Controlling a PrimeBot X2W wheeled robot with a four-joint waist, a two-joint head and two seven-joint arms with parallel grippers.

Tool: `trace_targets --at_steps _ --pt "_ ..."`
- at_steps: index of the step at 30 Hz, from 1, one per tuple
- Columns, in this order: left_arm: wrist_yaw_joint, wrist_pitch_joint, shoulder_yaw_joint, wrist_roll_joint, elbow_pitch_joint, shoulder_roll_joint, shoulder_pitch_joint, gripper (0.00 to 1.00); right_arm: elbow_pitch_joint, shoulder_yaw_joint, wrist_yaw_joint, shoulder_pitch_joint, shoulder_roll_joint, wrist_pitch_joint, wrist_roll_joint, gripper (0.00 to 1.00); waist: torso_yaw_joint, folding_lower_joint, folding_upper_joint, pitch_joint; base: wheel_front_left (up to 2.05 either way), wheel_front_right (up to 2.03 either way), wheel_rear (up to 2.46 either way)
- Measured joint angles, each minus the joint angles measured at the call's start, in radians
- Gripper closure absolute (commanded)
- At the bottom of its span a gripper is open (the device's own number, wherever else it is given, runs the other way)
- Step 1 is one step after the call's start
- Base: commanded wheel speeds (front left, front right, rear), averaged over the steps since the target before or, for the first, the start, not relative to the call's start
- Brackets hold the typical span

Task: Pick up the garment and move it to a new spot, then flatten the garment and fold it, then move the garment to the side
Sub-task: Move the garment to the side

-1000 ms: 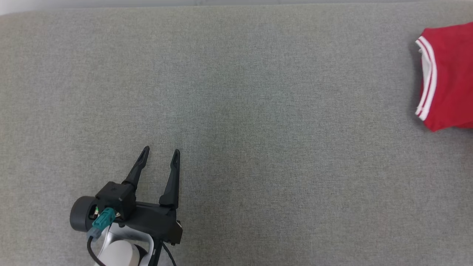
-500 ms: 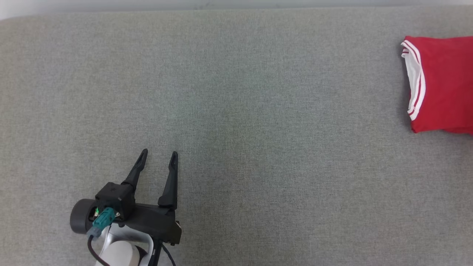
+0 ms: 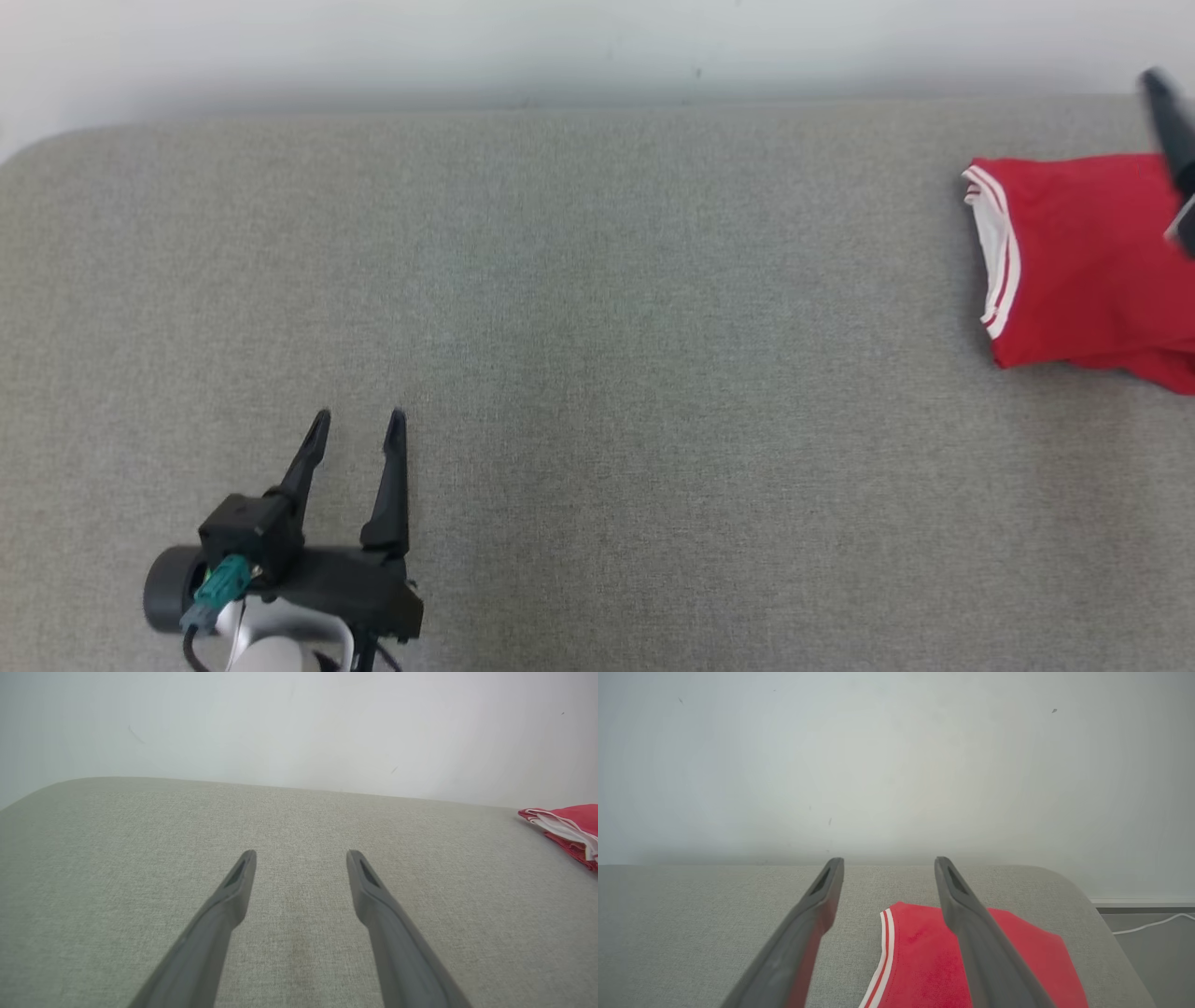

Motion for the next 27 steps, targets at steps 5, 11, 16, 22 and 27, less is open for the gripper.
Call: trace_targets --at_steps 5,11,16,22,27 --pt "0.003 -0.005 0.015 -0.001 -0.001 0.016 0.038 0.00 -0.070 0.016 0.007 0.074 0.034 -0.103 -0.014 0.00 -0.015 0.0000 -0.0001 -0.043 0.00 0.00 0.00" --pt "0.007 -0.009 0.016 -0.001 -0.003 0.012 0.051 0.00 -0.166 0.017 -0.007 0.185 0.048 -0.165 -0.036 0.00 -0.028 0.0000 0.0000 -0.094 0.00 0.00 0.00" --pt "0.008 -0.010 0.028 -0.001 -0.011 0.015 0.110 0.00 -0.251 0.016 -0.075 0.291 0.070 -0.164 -0.076 0.00 -0.031 -0.0001 -0.0001 -0.134 0.00 0.00 0.00" --pt "0.009 -0.018 0.051 -0.001 -0.034 0.023 0.165 0.00 -0.352 -0.072 -0.180 0.414 0.073 -0.163 -0.077 0.00 -0.037 -0.0001 0.0000 -0.171 0.00 0.00 0.00" --pt "0.016 -0.019 0.073 -0.002 -0.052 0.026 0.210 0.00 -0.457 -0.141 -0.217 0.502 0.074 -0.163 -0.130 0.00 -0.049 -0.0002 -0.0001 -0.190 0.00 0.00 0.00"
